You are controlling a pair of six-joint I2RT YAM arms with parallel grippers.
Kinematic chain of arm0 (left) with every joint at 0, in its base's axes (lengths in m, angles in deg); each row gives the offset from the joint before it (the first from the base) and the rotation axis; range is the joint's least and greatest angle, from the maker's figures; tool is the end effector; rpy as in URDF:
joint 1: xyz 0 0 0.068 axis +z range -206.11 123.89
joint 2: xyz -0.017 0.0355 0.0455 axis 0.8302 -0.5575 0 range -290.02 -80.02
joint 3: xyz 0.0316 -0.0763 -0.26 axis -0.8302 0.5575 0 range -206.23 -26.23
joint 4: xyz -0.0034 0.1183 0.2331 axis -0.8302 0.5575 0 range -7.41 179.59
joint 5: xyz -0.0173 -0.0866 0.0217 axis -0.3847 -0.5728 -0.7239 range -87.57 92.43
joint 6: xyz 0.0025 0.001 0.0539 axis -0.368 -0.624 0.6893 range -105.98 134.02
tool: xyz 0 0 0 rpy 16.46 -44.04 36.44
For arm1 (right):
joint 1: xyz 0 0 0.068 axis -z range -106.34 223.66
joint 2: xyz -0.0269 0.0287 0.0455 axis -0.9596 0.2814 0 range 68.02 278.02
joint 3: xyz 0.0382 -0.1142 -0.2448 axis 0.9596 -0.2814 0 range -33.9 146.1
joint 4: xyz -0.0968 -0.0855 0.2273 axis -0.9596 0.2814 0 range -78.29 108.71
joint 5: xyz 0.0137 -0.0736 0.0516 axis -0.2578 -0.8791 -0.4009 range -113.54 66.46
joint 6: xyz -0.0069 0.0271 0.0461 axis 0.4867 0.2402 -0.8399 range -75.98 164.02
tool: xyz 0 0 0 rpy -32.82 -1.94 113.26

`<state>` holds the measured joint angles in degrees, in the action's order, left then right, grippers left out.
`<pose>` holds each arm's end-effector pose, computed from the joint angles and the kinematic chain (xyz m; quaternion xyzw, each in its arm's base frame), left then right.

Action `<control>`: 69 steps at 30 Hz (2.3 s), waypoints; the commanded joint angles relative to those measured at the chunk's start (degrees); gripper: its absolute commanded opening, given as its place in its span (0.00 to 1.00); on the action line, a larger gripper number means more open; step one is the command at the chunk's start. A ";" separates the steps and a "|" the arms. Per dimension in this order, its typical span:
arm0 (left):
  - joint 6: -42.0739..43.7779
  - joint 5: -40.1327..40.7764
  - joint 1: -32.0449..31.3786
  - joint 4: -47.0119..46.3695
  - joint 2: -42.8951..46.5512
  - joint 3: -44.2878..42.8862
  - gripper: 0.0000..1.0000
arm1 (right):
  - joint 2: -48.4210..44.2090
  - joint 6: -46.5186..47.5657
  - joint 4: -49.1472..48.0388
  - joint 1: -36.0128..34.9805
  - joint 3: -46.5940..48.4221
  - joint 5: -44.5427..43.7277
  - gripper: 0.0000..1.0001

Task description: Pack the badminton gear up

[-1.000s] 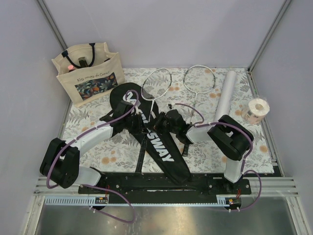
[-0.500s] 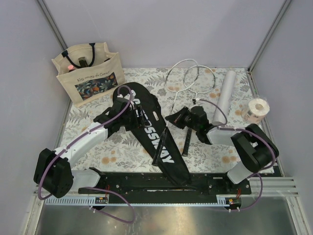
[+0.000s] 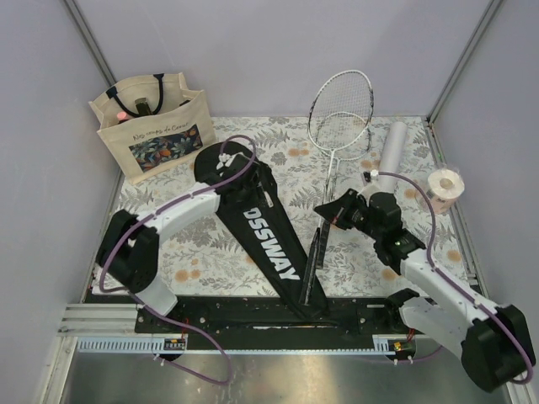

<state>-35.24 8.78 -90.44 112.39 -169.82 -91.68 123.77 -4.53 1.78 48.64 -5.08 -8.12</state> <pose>0.2756 -0.1834 0.2425 -0.1404 0.9398 -0.1654 0.2642 0.1958 0.1019 0.2426 0.0843 0.7961 0.4394 0.4075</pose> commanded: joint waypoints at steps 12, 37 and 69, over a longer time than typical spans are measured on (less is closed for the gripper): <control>-8.92 7.71 -5.49 5.09 -27.53 -22.26 0.54 | -17.16 9.18 11.60 0.23 -2.71 -3.38 0.00; 3.89 5.60 -6.37 2.90 -22.45 -20.07 0.00 | -18.48 9.18 10.55 0.23 -3.33 -2.68 0.00; 29.75 -17.86 5.14 -8.09 -17.69 -18.13 0.00 | -18.74 0.39 18.63 0.32 -10.62 18.94 0.00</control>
<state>-2.82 -1.91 -87.47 110.14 -188.42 -110.18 108.62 -2.74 19.44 48.71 -15.75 6.89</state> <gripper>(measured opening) 0.012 0.060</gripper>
